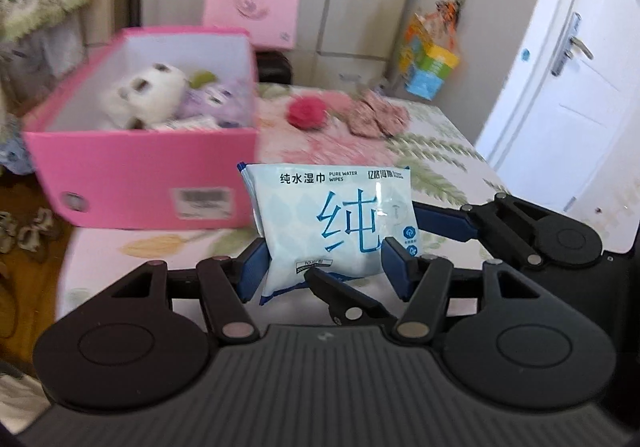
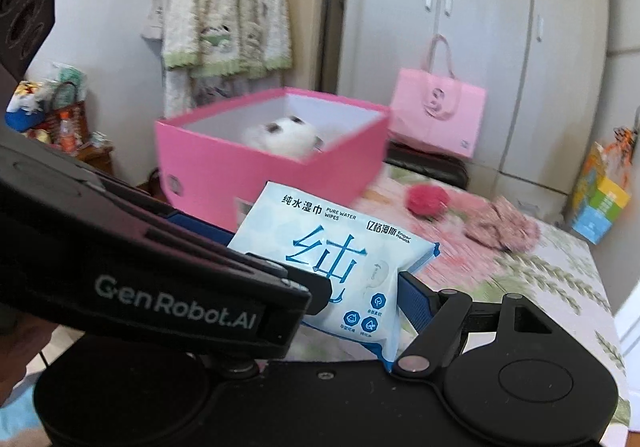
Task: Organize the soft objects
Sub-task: 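Carry the wet-wipes pack with both grippers down into the pink box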
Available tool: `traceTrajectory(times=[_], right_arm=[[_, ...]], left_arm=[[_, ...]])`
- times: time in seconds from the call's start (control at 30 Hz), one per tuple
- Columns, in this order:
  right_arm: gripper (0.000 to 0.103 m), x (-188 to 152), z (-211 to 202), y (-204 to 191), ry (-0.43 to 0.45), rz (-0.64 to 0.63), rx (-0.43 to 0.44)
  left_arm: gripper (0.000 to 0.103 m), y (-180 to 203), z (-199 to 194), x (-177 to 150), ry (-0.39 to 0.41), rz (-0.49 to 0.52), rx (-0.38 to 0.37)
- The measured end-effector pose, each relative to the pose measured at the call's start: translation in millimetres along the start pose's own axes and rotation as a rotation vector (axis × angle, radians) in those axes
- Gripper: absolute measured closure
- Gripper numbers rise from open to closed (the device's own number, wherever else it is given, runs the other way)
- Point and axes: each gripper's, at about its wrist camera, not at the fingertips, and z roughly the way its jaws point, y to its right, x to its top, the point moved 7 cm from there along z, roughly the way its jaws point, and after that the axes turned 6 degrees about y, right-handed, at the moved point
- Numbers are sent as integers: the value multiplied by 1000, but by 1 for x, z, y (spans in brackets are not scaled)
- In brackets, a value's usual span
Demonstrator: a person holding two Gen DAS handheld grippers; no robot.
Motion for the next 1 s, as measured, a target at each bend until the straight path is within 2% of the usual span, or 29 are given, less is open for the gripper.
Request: traceTrajectory(times=[0.23,0.43,0.6,0.73,1.0], right_arm=[[23,52,-6,-31,111,-23,62],[22,89,14,-38,176,-44,76],[22,114,45,-33,182,-52,82],[22,127,77,-30,148,-66,86],[22,126,142,-26,39,-83,103]], left_arm=[[44,-27,-49,37,171,33,93],[44,-50,-48,75,238,33,107],[43,-70,-27,102,254,14,98],[44,-88,1,115,247,-26,100],[44,-130,61,118,155,-126,85]])
